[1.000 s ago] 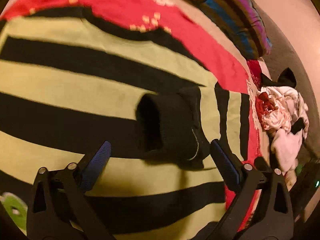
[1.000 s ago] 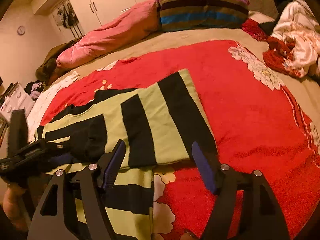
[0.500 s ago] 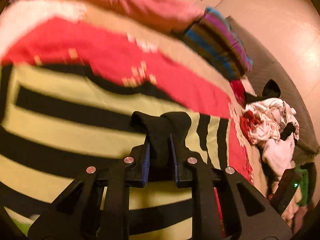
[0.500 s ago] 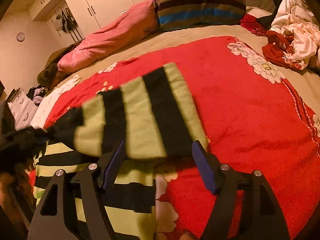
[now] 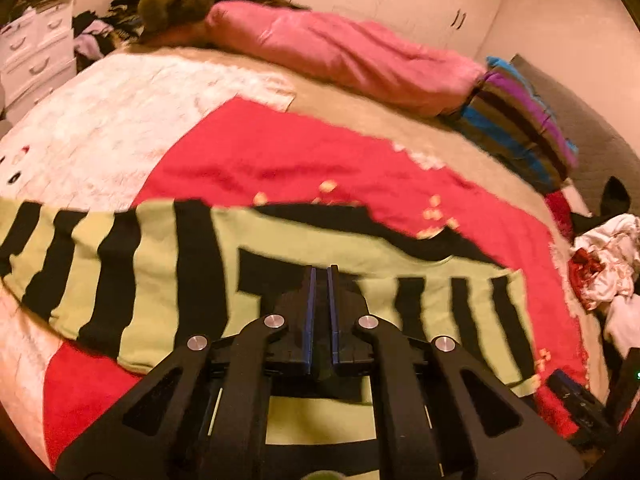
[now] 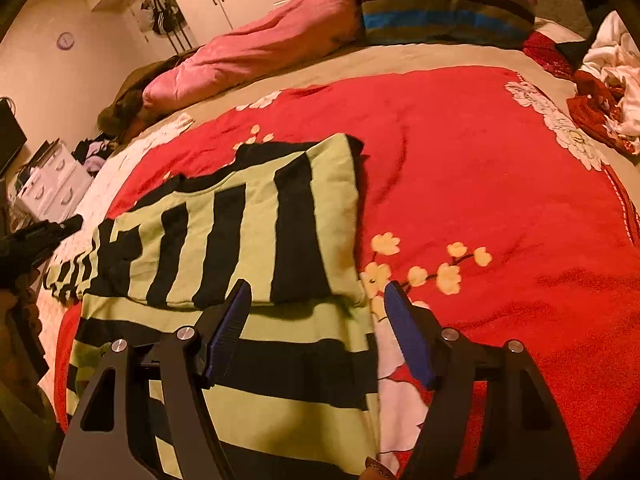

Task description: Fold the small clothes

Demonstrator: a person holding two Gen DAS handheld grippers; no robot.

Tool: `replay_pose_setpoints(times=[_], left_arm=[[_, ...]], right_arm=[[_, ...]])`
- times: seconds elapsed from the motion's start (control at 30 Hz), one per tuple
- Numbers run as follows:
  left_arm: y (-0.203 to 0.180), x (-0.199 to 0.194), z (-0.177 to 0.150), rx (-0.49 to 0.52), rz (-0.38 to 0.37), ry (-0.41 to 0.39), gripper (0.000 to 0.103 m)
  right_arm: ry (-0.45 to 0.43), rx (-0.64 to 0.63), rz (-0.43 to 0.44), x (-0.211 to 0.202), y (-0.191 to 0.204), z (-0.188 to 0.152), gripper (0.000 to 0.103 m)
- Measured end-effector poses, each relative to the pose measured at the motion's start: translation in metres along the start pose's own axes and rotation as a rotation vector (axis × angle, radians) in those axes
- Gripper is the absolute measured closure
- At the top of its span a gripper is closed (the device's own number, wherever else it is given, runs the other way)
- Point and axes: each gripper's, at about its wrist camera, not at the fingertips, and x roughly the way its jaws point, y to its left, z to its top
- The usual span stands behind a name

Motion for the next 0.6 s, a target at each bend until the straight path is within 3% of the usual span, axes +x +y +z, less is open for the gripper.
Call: replay_pose_setpoints(times=[0.1, 0.17, 0.2, 0.23, 0.37, 0.47, 0.5, 0.53, 0.57, 0.6], left_arm=[[0.018, 0.001, -0.007, -0.038, -0.004, 0.017, 0.102], [0.026, -0.003, -0.013, -0.052, -0.002, 0.006, 0.090], [0.031, -0.004, -0.016, -0.068, 0.002, 0.012, 0.075], [0.034, -0.003, -0.018, -0.080, 0.000, 0.018, 0.070], [0.039, 0.004, -0.025, -0.100, -0.009, 0.053, 0.067], [0.029, 0.019, -0.026, -0.077, -0.025, 0.101, 0.055], [0.027, 0.025, -0.026, -0.068, -0.024, 0.115, 0.055], [0.023, 0.035, -0.028, -0.053, -0.018, 0.136, 0.070], [0.021, 0.044, -0.030, -0.041, -0.019, 0.152, 0.092], [0.020, 0.047, -0.032, -0.029, -0.014, 0.158, 0.100]], right_arm=[[0.003, -0.011, -0.001, 0.000, 0.004, -0.001, 0.035], [-0.002, -0.022, -0.005, 0.000, 0.006, -0.001, 0.035], [-0.003, -0.022, -0.009, 0.000, 0.006, -0.001, 0.035], [-0.002, -0.019, -0.010, 0.001, 0.006, -0.001, 0.035], [0.006, -0.028, -0.013, 0.004, 0.007, -0.002, 0.035], [0.004, -0.049, -0.011, 0.006, 0.015, 0.002, 0.035], [0.002, -0.055, -0.008, 0.006, 0.017, 0.003, 0.035], [-0.003, -0.068, -0.007, 0.007, 0.021, 0.005, 0.035], [-0.005, -0.079, -0.011, 0.008, 0.023, 0.007, 0.035], [-0.005, -0.088, -0.015, 0.009, 0.026, 0.007, 0.035]])
